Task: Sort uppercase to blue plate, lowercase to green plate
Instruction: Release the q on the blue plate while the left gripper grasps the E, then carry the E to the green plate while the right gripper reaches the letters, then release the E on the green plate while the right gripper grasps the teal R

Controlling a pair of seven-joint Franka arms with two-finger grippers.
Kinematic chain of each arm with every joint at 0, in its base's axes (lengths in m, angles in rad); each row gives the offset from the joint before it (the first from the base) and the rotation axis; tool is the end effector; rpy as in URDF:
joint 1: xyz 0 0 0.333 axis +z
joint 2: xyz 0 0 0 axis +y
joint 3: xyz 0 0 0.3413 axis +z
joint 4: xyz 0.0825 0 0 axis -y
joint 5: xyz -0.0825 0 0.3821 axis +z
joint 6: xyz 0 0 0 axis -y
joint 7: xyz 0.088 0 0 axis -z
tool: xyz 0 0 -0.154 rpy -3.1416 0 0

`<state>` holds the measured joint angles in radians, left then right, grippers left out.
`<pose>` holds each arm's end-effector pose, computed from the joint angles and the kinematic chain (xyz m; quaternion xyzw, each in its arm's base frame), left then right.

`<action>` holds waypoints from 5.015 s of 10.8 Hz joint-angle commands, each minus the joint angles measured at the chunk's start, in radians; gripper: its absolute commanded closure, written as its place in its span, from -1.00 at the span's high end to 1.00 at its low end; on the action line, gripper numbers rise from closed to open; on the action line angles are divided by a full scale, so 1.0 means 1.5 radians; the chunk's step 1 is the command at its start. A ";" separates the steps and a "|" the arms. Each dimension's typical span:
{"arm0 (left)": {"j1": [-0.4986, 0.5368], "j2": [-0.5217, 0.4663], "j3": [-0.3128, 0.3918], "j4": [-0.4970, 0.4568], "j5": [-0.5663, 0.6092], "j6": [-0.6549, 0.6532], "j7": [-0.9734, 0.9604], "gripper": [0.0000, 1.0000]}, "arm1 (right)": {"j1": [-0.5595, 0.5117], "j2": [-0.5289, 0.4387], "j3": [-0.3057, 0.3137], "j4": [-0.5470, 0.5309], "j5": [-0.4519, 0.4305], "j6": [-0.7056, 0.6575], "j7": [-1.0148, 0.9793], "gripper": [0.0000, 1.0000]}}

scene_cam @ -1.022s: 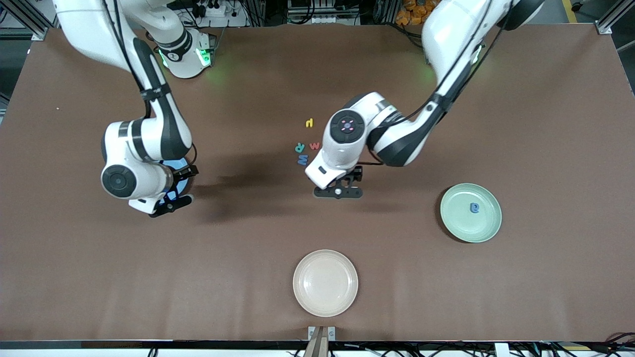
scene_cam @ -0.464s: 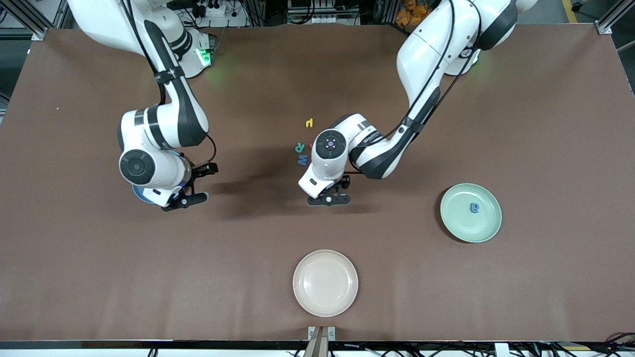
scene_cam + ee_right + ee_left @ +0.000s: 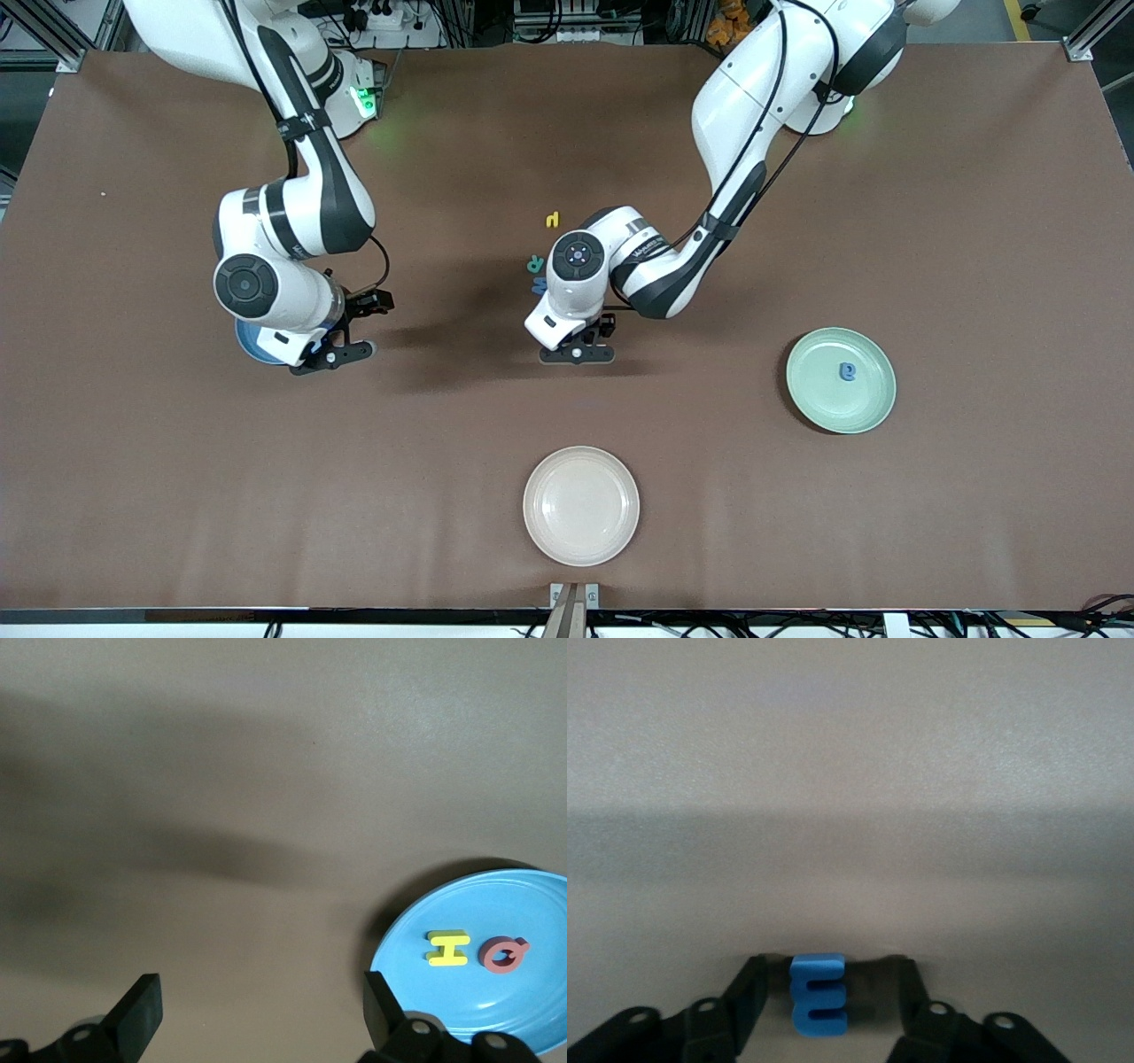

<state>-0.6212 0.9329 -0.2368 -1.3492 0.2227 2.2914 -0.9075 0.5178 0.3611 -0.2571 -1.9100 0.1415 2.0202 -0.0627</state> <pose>0.5322 -0.5426 0.1423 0.9998 0.0007 0.0047 0.0203 0.5665 0.1702 0.2751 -0.9851 -0.1247 0.1185 0.0023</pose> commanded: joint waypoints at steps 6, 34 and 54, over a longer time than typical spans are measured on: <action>-0.010 0.008 0.009 0.012 0.047 0.002 -0.013 -0.92 | 0.001 -0.051 0.059 -0.064 0.009 0.040 0.112 1.00; 0.486 -0.282 -0.111 -0.225 0.067 -0.135 0.482 1.00 | 0.123 0.080 0.269 -0.166 -0.137 0.472 0.529 0.50; 0.402 -0.305 -0.142 -0.233 0.067 -0.245 0.401 1.00 | 0.116 0.098 0.274 -0.130 -0.232 0.408 0.672 0.20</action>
<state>-0.0195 0.4785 -0.4439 -1.7009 0.3192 1.9398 -0.3124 0.6986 0.5066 0.1434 -2.1040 -0.1875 2.6369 0.9156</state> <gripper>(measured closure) 0.000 0.348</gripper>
